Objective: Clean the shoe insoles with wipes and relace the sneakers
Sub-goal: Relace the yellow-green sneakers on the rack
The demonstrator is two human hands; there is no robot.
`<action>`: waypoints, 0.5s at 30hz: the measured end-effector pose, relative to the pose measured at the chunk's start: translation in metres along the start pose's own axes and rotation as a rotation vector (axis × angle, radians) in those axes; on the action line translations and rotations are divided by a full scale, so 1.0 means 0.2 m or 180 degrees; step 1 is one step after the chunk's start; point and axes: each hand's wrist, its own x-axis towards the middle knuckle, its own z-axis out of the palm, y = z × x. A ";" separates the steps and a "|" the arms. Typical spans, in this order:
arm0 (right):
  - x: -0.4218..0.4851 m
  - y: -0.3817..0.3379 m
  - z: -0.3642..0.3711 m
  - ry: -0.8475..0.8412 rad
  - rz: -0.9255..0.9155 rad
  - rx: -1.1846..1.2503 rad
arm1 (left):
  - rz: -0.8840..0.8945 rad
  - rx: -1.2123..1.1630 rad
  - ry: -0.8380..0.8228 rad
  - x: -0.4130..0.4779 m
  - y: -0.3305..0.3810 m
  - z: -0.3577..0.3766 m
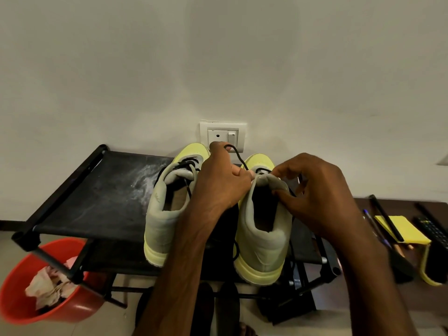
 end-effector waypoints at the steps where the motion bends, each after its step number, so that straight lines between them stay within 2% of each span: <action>1: 0.00 0.00 0.01 0.0019 -0.0021 0.0055 | 0.0026 0.0017 -0.0024 0.00 0.00 0.00; 8: 0.00 -0.01 0.03 0.0242 0.0010 0.0182 | -0.0114 -0.0113 -0.0186 0.01 -0.01 0.02; 15: 0.00 -0.03 0.05 0.0025 -0.0138 0.0045 | -0.0145 -0.0132 -0.0183 0.02 -0.02 0.02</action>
